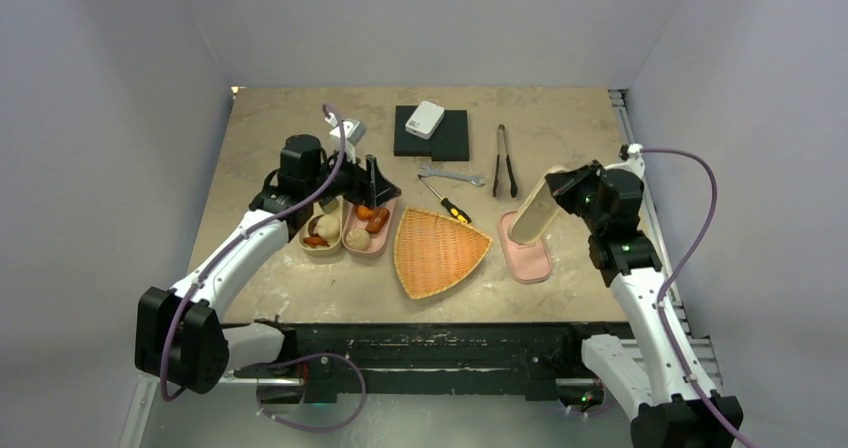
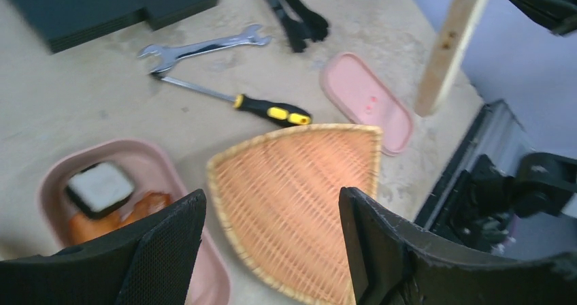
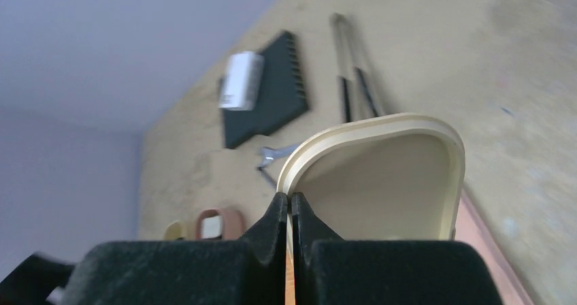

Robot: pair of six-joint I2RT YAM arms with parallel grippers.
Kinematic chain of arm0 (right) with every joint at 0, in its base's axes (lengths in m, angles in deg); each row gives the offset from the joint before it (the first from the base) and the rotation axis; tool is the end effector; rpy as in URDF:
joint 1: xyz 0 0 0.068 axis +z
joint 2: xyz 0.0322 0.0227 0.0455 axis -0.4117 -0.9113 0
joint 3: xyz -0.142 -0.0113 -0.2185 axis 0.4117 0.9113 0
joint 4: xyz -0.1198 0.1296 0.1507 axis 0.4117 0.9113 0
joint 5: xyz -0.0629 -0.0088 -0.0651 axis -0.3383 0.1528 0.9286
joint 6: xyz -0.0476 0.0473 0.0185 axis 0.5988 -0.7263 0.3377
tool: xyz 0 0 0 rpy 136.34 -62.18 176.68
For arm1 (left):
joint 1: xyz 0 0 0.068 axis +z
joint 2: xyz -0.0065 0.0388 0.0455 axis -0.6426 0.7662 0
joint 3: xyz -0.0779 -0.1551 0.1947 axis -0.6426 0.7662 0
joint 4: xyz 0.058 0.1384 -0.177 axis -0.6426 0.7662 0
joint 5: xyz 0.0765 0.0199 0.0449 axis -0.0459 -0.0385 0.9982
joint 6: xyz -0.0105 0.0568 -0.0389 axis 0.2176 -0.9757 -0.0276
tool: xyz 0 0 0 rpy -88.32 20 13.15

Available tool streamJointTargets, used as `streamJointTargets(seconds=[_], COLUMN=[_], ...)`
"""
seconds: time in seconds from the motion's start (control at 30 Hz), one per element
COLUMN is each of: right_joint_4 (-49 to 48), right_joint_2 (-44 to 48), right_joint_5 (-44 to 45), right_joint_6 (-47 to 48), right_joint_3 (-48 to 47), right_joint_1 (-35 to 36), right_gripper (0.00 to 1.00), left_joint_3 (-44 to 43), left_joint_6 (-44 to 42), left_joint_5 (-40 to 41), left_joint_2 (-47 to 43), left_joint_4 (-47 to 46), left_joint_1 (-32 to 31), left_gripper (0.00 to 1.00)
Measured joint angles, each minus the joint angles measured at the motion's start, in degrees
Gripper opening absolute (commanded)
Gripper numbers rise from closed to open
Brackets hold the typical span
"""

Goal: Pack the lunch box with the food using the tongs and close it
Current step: Pick up the box lid from the center of the board.

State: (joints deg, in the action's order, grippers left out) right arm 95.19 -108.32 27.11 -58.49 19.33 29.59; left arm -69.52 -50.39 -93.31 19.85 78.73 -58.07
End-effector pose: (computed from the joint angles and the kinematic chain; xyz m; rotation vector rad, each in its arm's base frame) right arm 0.1917 0.0152 0.2903 0.7483 1.8343 0.5691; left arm 0.2458 -0.1107 0.2848 0.3808 2.0371 -0.9189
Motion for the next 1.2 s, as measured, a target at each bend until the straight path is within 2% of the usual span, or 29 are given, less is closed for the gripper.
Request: streamJointTargets(seconds=[0.27,0.4,0.5,0.63,0.73,0.9,1.0,1.07,1.2], right_joint_4=[-23.21,-29.09,-31.17,-32.61,-33.55,-36.50,-38.40,-39.45,-40.30], right_joint_2=[-2.99,-7.96,-10.95,-11.87,-12.63,-14.64,-15.72,-16.31,-16.94], right_joint_5=[-23.61,-33.70,-38.16,-37.62,-32.11,-20.46,-15.65,-13.31,-10.58], right_joint_6=[5.86,9.75,13.31,15.08,14.93,13.33,11.39,10.40,9.07], right_joint_3=[-1.09,-5.90,-9.97,-11.58,-11.67,-11.30,-11.17,-11.17,-11.17], right_joint_1=[2.36,6.88,12.15,16.20,18.93,25.73,28.39,29.55,30.77], right_gripper=[0.00,0.00,0.00,0.00,0.00,0.00,0.00,0.00,0.00], left_joint_3=[3.58,3.63,3.63,3.41,2.62,3.54,4.63,4.63,3.80], left_joint_6=[8.35,10.19,12.48,13.33,12.13,12.37,12.15,10.93,7.39], left_joint_5=[-15.74,-18.58,-19.87,-16.96,-8.11,5.51,11.91,15.96,23.28], left_joint_2=[0.48,-0.15,-1.53,-4.55,-7.82,-11.41,-10.60,-8.87,-4.85], left_joint_4=[-15.23,-18.99,-21.99,-21.97,-18.49,-18.58,-19.19,-18.88,-15.85], left_joint_1=[-2.36,-2.47,-2.56,-4.48,-10.25,-18.62,-23.02,-25.99,-29.90], left_gripper=[0.71,0.71,0.71,0.71,0.77,0.79,0.78,0.62,0.13])
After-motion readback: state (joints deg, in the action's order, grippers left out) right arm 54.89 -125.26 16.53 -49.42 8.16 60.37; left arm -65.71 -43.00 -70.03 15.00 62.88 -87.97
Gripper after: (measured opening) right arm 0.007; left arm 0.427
